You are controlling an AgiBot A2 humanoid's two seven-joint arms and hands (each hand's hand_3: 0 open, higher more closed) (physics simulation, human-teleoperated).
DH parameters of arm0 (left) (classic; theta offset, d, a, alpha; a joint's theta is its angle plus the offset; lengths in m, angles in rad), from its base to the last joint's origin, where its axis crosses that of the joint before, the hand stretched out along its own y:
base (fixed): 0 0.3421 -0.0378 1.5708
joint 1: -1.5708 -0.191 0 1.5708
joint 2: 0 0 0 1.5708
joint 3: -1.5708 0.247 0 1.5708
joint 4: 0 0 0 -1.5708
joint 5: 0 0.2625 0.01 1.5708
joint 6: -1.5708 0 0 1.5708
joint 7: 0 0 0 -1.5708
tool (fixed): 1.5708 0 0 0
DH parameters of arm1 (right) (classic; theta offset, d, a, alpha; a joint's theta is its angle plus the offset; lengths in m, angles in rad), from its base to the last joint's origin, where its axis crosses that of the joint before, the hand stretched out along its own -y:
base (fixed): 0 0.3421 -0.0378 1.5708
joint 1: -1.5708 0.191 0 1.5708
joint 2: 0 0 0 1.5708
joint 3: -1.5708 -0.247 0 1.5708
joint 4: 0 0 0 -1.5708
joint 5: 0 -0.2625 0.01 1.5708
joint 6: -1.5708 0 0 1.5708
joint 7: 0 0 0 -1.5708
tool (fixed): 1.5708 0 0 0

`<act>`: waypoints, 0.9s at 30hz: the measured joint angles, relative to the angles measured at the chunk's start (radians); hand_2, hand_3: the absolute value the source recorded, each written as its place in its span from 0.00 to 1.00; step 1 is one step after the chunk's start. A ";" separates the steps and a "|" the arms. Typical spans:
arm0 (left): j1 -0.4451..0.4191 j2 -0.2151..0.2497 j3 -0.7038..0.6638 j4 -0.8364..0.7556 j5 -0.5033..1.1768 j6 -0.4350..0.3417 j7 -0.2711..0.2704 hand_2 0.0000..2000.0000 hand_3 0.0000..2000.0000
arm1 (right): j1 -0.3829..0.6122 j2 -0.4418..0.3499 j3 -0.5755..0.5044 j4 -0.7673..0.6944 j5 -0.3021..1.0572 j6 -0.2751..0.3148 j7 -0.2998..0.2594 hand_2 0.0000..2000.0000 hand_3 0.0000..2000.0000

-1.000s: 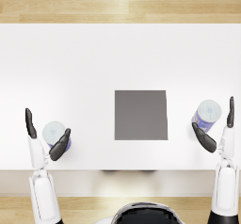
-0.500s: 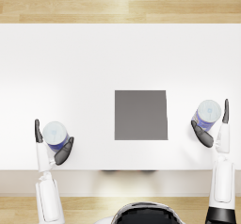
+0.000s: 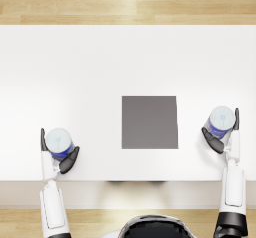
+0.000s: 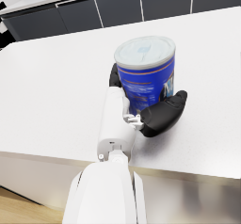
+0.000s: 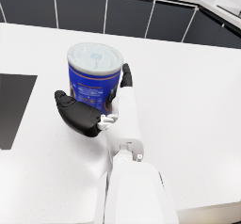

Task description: Pick up the blue can on the left and place it in the middle, then pick up the blue can on the right and place it on top of the can in the middle

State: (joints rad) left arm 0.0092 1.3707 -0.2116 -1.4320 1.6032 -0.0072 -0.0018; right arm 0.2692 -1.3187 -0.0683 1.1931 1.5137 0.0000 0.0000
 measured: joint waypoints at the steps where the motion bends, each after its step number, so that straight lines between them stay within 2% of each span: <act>1: 0.008 0.000 0.001 0.014 0.000 -0.005 -0.001 0.00 0.00 | 0.006 -0.002 0.002 -0.007 0.000 0.000 0.000 0.00 0.00; 4: 0.032 -0.001 0.004 0.060 -0.001 -0.013 -0.003 0.00 0.00 | 0.022 -0.008 0.003 -0.032 0.000 -0.001 0.000 0.00 0.00; 6: 0.049 -0.001 0.005 0.088 0.000 -0.008 -0.031 0.00 0.00 | 0.032 -0.011 0.000 -0.044 0.000 -0.001 0.000 0.00 0.00; 7: 0.056 -0.001 0.006 0.102 0.000 -0.003 -0.047 0.68 0.16 | 0.036 -0.013 0.000 -0.049 0.000 -0.001 0.000 0.68 0.16; 8: 0.060 -0.001 0.004 0.110 0.000 -0.013 -0.059 1.00 0.33 | 0.038 -0.014 -0.003 -0.048 0.000 0.010 0.000 1.00 0.33; 10: 0.067 -0.002 0.002 0.118 0.001 -0.029 -0.071 1.00 0.65 | 0.039 -0.016 -0.006 -0.038 0.000 0.069 -0.004 1.00 0.65; 11: 0.066 -0.002 0.002 0.117 0.001 -0.026 -0.071 1.00 0.76 | 0.038 -0.018 -0.007 -0.028 0.000 0.069 -0.002 1.00 0.76; 14: 0.059 0.001 0.009 0.079 0.001 -0.029 -0.041 1.00 0.76 | 0.035 -0.023 -0.016 0.034 0.001 0.053 0.003 1.00 0.76; 17: 0.069 0.002 0.061 -0.039 0.001 -0.038 -0.014 1.00 0.76 | 0.019 -0.027 -0.006 0.180 0.000 0.051 0.005 1.00 0.76; 21: 0.165 0.016 0.203 -0.112 0.001 -0.043 -0.003 1.00 0.76 | 0.016 -0.032 0.038 0.333 0.000 0.056 0.007 1.00 0.76; 27: 0.319 0.078 0.381 0.001 0.000 -0.044 -0.001 1.00 0.76 | 0.029 -0.043 0.081 0.440 0.000 0.065 0.008 1.00 0.76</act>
State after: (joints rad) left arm 0.3279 1.4484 0.1699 -1.4314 1.6036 -0.0509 -0.0024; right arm 0.2984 -1.3612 0.0128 1.6329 1.5139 0.0652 0.0083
